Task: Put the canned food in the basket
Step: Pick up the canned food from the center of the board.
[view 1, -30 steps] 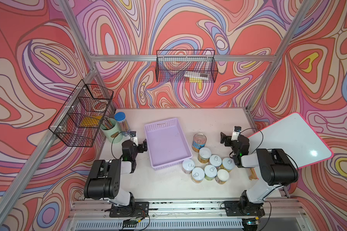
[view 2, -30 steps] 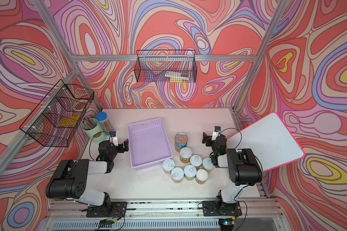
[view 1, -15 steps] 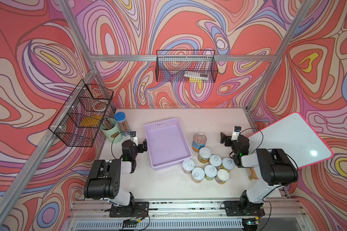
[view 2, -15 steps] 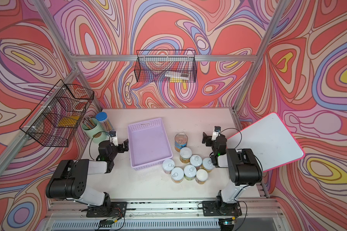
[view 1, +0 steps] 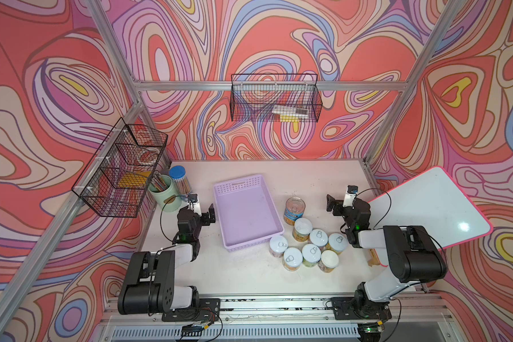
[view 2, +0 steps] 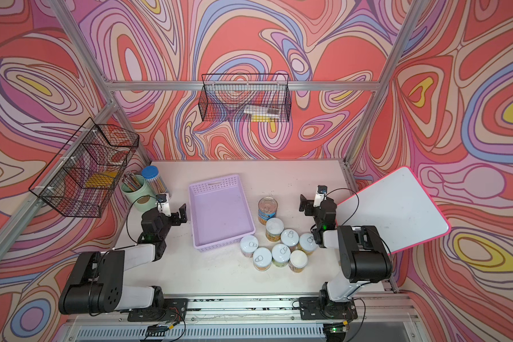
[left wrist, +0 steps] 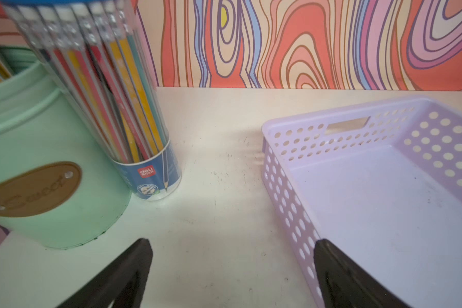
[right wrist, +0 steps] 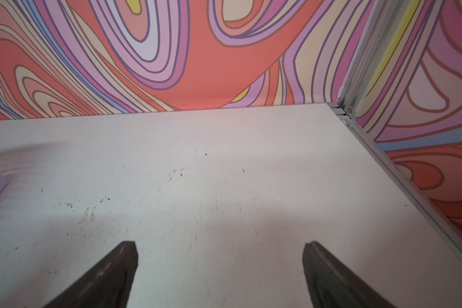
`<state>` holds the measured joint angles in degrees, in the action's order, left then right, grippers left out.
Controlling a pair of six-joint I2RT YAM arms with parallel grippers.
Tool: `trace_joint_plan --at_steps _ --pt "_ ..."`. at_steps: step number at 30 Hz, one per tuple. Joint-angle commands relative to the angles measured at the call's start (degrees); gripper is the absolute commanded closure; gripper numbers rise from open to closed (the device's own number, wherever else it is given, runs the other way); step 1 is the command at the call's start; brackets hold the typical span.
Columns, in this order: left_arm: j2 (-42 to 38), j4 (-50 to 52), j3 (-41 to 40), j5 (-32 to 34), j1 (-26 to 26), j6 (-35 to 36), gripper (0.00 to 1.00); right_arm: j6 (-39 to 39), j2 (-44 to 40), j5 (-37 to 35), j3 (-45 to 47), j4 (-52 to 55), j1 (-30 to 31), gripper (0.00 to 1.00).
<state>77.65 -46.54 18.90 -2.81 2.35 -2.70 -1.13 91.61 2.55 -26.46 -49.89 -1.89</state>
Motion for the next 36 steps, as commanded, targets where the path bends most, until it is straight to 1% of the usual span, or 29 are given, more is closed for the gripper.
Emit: trace_joint_plan --at_steps 1,6,8,9,12,13,15,17,19,22,24,26,27,29,32,36 --pt "-3.38 6.4 1.24 4.76 -1.21 -1.26 0.01 0.04 -3.25 -0.34 -1.52 4.1 0.31 0.02" --pt "-8.2 16.42 5.08 14.7 -5.28 -2.92 0.01 -1.79 -8.26 -1.91 -4.48 11.49 0.31 0.02" --pt "-9.42 21.83 8.36 19.34 -7.5 -3.9 0.01 -3.94 -10.67 -2.84 -6.11 14.75 0.29 0.02" --pt "-9.97 24.28 9.89 20.14 -7.91 -5.04 0.01 -4.74 -11.6 -2.98 -7.05 16.45 0.26 0.02" --pt "-11.81 29.17 14.1 15.59 -8.24 -8.4 0.01 -6.15 -14.58 0.3 -9.52 20.04 0.22 0.02" --pt "-12.48 30.99 15.06 15.04 -8.32 -10.5 0.01 -7.02 -15.68 1.83 -10.18 20.84 0.3 0.02" --pt "-13.45 36.19 17.51 16.89 -8.41 -15.85 0.01 -9.12 -17.63 4.25 -11.29 22.51 0.3 0.02" --pt "-13.89 43.5 21.23 19.23 -8.34 -20.62 0.01 -13.7 -19.54 3.35 -13.09 26.94 0.3 0.02" --pt "-14.03 48.89 24.6 18.17 -8.34 -22.32 0.01 -17.48 -20.39 2.23 -15.64 32.15 0.31 0.02" --pt "-14.21 57.76 29.3 16.86 -8.37 -27.51 0.01 -21.07 -20.3 3.66 -19.81 40.09 0.3 0.02" --pt "-13.85 61.24 31.49 14.01 -8.41 -28.37 0.01 -22.38 -19.46 5.46 -22.97 45.48 0.3 0.02" --pt "-13.2 65.49 33.51 11.15 -8.94 -29.24 0.01 -22.62 -18.22 9.09 -25.08 48.5 0.37 0.02" --pt "-12.78 67.45 34.46 10.82 -9.7 -29.21 0.01 -22.89 -17.62 10.73 -26.02 49.98 0.32 0.02" --pt "-11.92 71.31 36.27 12.31 -12.15 -28.56 0.01 -22.57 -15.88 13.51 -28.19 53.21 0.71 0.02" --pt "-10.94 76.64 38.23 14.17 -15.0 -28.37 0.01 -21.66 -13.13 13.12 -32.23 60.28 2.2 0.02" --pt "-11.17 80.93 38.67 10.52 -15.79 -28.64 0.01 -18.44 -11.01 14.88 -35.24 65.42 5.55 0.02"
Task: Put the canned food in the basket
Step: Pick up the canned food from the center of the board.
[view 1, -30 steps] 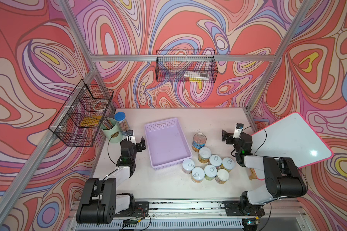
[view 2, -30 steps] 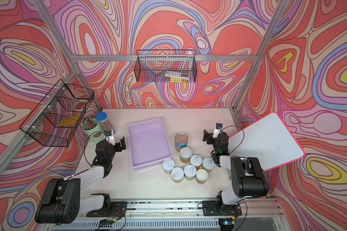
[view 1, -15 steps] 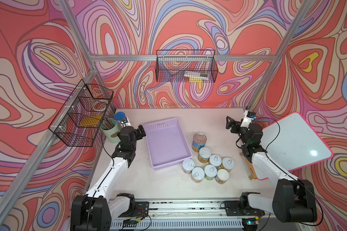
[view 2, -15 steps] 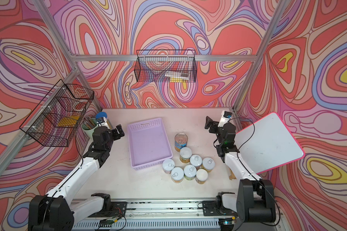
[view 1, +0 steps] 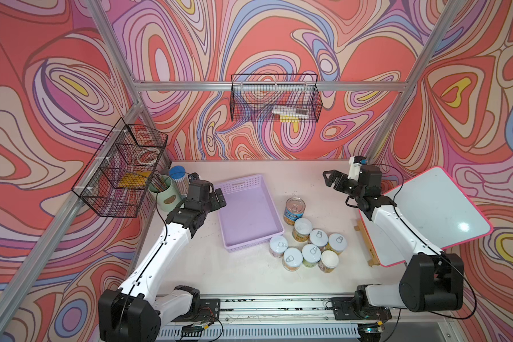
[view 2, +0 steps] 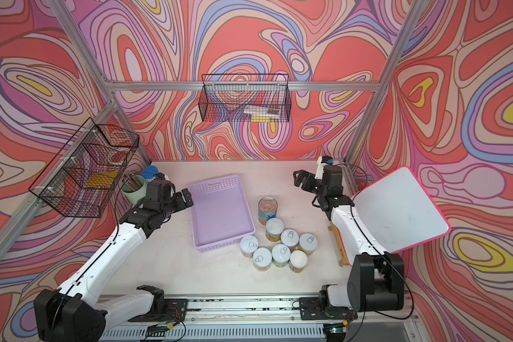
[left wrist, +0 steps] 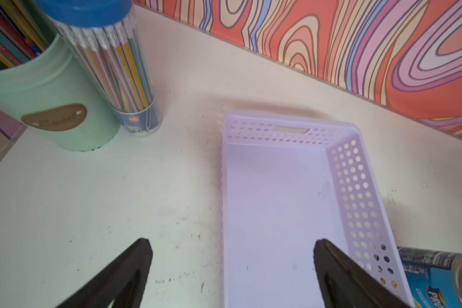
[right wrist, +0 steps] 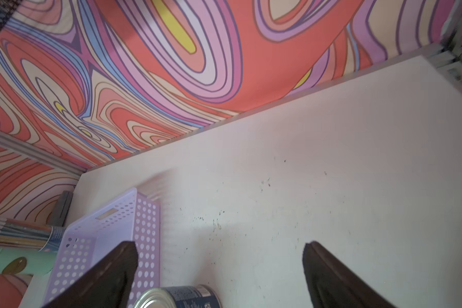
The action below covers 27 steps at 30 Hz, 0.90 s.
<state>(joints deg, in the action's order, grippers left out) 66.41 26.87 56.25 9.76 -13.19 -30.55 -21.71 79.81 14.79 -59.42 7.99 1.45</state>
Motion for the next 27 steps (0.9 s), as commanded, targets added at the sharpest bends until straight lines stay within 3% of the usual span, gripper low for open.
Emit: trace_joint_plan --at_steps 1,6,13,22,27 --pt "-0.2 8.19 1.09 -3.17 -0.31 -0.5 0.01 3.68 1.52 3.59 -3.19 8.92 3.26 0.02" --pt "-2.82 8.17 -0.93 -7.0 -1.9 0.43 0.01 6.7 5.36 4.47 -7.32 14.94 7.87 0.02" --pt "-2.35 6.5 -1.64 -6.7 -10.96 -0.22 0.01 8.64 10.86 -0.24 -13.39 22.64 14.73 0.02" --pt "2.89 -4.27 -2.35 -9.96 -21.87 -1.4 0.01 9.94 19.09 -10.46 -23.15 33.93 20.98 0.02" --pt "6.7 -15.22 -3.31 -15.52 -23.48 -5.06 0.01 9.95 23.14 -13.37 -26.78 37.9 23.5 0.02"
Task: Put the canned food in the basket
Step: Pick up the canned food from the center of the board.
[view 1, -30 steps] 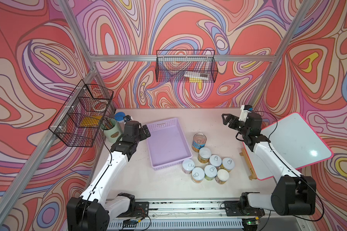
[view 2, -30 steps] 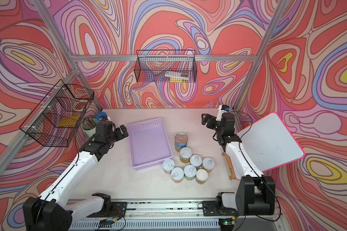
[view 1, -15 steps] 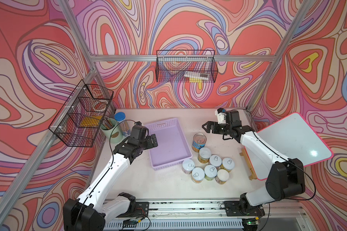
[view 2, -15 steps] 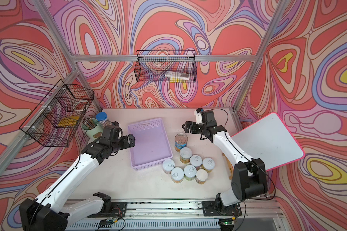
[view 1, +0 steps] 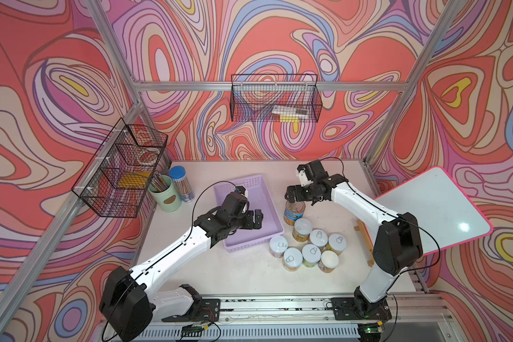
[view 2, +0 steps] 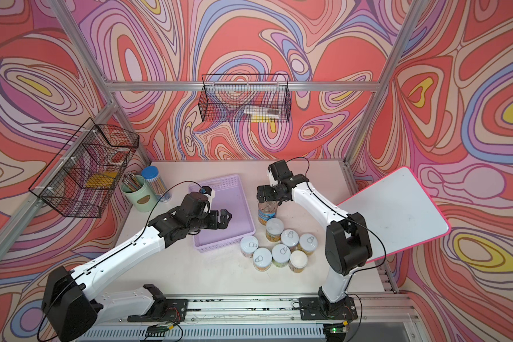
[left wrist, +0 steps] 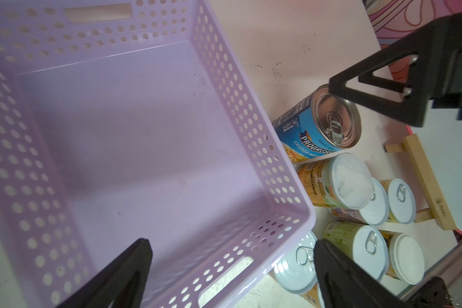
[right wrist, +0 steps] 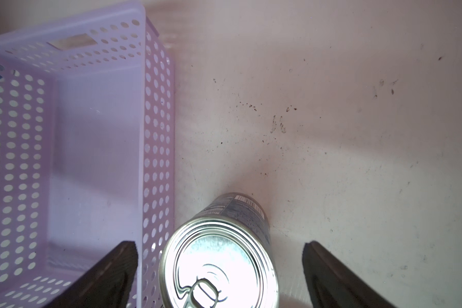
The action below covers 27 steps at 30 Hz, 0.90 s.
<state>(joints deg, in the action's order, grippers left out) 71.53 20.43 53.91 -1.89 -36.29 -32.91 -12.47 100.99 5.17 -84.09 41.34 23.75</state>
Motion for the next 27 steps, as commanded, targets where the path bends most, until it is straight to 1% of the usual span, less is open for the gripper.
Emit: trace_joint_plan --at_steps 1,6,11,16,27 --pt "2.27 -10.84 -1.22 -5.06 -0.57 -3.41 0.01 0.69 2.48 -4.02 -2.65 5.15 1.68 0.02" --pt "5.03 -16.42 -1.43 -7.88 -0.97 -5.91 0.01 0.6 4.4 -6.42 -5.05 7.78 3.87 0.02" --pt "5.92 -15.78 -1.21 -7.95 -0.97 -6.4 0.01 0.18 5.62 -11.09 -6.61 10.74 5.08 0.02" --pt "4.44 -15.66 -2.55 -6.9 -0.97 -6.49 0.01 -0.01 6.31 -10.07 -6.7 12.0 5.73 0.02" --pt "4.41 -15.7 -2.86 -6.82 -0.97 -6.67 0.01 -0.1 7.64 -12.78 -7.38 13.48 6.66 0.02"
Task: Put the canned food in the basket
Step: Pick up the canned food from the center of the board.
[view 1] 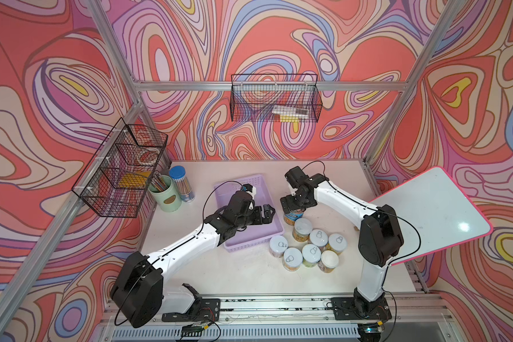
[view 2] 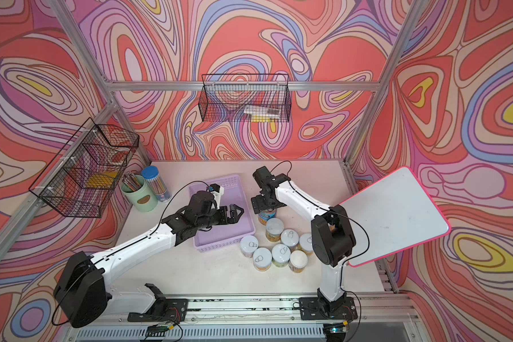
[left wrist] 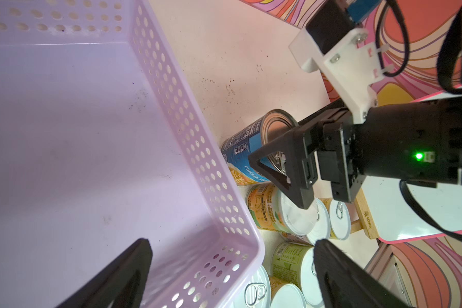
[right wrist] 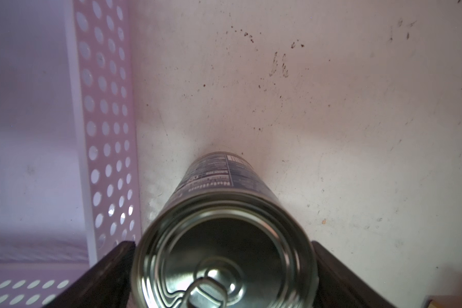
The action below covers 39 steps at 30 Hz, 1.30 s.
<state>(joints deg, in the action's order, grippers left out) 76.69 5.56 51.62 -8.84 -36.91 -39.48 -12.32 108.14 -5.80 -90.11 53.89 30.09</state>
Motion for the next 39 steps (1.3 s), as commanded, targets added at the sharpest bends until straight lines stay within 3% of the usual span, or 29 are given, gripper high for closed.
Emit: trace_joint_plan --at_steps 1,11,21,29,35,39 --pt "-0.66 -0.67 -0.47 0.06 -0.36 -0.13 0.01 -0.25 0.6 -2.23 -1.43 1.04 0.32 0.02" --pt "-1.36 -0.12 -0.81 0.46 -0.36 -0.06 0.01 -0.27 2.02 -1.75 -2.27 0.33 0.32 0.02" --pt "-1.36 0.94 -0.55 0.86 -0.36 0.46 0.01 -1.04 3.92 -2.18 -3.73 2.25 0.32 0.14" --pt "-1.02 1.28 -0.51 1.63 -0.36 0.4 0.01 -1.13 4.44 -3.02 -3.92 3.83 0.32 0.13" --pt "-1.53 4.87 0.23 4.61 0.34 -0.3 0.01 -1.78 3.06 -3.48 -4.18 3.57 0.32 0.24" --pt "-3.0 5.92 0.11 2.79 3.37 -0.2 0.01 -1.7 1.68 -4.42 -5.33 3.7 0.32 0.3"
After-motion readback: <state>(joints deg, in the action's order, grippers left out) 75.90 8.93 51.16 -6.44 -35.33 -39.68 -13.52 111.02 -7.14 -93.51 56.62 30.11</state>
